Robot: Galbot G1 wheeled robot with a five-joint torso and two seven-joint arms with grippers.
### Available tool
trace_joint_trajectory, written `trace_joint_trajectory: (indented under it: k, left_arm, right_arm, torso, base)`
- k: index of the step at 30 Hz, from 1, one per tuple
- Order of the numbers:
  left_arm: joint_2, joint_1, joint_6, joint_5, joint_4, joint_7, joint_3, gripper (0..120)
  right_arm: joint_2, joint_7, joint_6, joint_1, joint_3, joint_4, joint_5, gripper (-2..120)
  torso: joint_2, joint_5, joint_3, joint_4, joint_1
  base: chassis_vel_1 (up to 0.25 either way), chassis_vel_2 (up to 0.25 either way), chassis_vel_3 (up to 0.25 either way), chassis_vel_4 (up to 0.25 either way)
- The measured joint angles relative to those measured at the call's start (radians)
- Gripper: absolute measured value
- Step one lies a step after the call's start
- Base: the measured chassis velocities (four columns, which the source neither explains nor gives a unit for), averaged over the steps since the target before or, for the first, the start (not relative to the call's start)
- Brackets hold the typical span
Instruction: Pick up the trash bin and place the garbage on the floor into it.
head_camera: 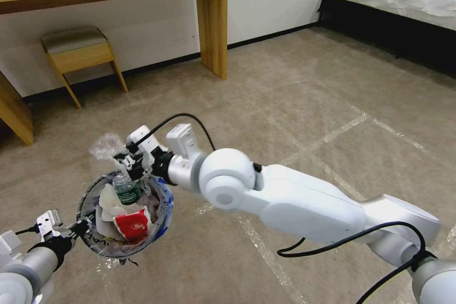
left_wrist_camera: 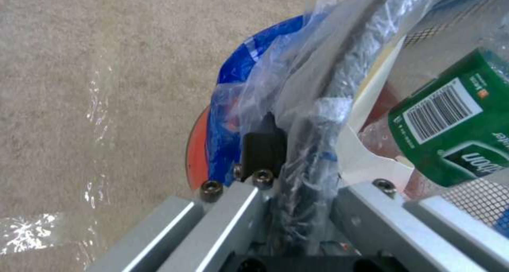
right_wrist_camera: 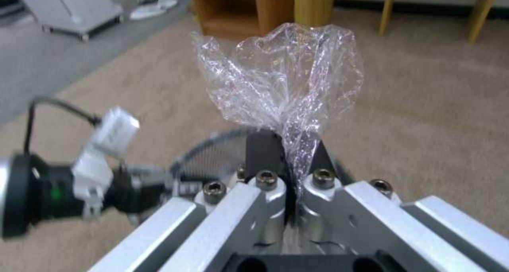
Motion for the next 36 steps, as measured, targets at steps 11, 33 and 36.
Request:
trace_joint_trajectory:
  k: [11,33,36]
  left_arm:
    - [0.007,0.000,0.000,-0.009,-0.006,0.000,-0.005,0]
    - [0.004,0.006,0.000,-0.012,-0.016,-0.001,-0.004,0]
    - [0.001,0.006,0.000,-0.012,-0.017,-0.001,-0.004,0]
  right_arm:
    - [-0.001,-0.016,-0.014,-0.005,-0.088,-0.045,-0.045,0]
    - [0.018,0.045,-0.060,-0.034,-0.116,-0.080,-0.050,0]
    - [0.027,0.051,-0.069,-0.038,-0.125,-0.094,-0.050,0]
  torso:
    - [0.000,0.0001,0.000,-0.0002,0.000]
    - [0.000,0.0001,0.000,-0.0001,0.000]
    - [0.000,0.0001,0.000,-0.0001,0.000]
  base:
    - [0.000,0.000,0.000,0.000]
    - [0.000,0.000,0.000,0.000]
    - [0.000,0.000,0.000,0.000]
